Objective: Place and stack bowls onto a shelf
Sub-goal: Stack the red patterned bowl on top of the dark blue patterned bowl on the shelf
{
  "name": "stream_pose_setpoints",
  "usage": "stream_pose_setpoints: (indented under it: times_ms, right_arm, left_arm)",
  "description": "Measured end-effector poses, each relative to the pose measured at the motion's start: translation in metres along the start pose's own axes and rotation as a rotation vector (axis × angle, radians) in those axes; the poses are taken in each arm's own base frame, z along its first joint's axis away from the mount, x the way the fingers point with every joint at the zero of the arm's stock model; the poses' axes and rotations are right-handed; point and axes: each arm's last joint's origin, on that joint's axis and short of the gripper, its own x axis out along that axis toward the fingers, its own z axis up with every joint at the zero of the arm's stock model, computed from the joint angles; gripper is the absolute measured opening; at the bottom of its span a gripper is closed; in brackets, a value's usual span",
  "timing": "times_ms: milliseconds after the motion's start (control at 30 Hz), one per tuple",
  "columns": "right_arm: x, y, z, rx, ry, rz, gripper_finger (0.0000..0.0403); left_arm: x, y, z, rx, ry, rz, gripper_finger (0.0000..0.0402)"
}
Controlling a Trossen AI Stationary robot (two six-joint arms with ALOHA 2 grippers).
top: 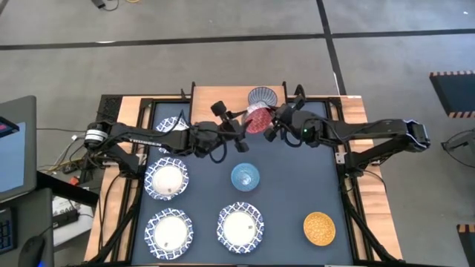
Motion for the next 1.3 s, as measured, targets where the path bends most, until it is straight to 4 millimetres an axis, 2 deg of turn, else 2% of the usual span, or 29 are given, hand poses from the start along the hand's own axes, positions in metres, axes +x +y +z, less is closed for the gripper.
stream_pose_setpoints:
  times_ms: [267, 567, 800, 967, 1033, 1167, 1300]
  right_arm:
    - [0.005, 0.009, -0.003, -0.015, -0.001, 0.004, 0.0049]
    - [0.004, 0.012, -0.002, -0.148, -0.008, 0.011, 0.0051]
    - [0.003, 0.011, -0.001, -0.277, -0.01, -0.037, 0.0051]
    - [0.003, 0.008, 0.002, -0.409, -0.014, -0.114, 0.0051]
    - [0.003, 0.003, 0.006, -0.436, -0.023, -0.134, 0.0051]
    - [0.009, -0.016, 0.026, -0.419, -0.019, -0.185, 0.0049]
    - [0.014, -0.043, 0.046, -0.29, 0.002, -0.136, 0.0048]
  left_arm:
    - [0.0, 0.001, -0.001, 0.09, 0.012, 0.019, 0.0058]
    - [0.0, 0.001, -0.001, 0.151, 0.015, 0.022, 0.0003]
    - [0.0, 0.0, -0.001, 0.173, 0.012, 0.014, 0.0002]
    - [-0.006, -0.008, 0.0, 0.099, 0.024, -0.002, 0.0017]
    - [-0.009, -0.011, -0.001, 0.064, 0.033, -0.017, 0.0025]
    - [-0.012, -0.01, -0.008, -0.024, 0.029, -0.077, 0.0046]
    - [-0.018, 0.0, -0.026, -0.125, 0.026, -0.18, 0.0065]
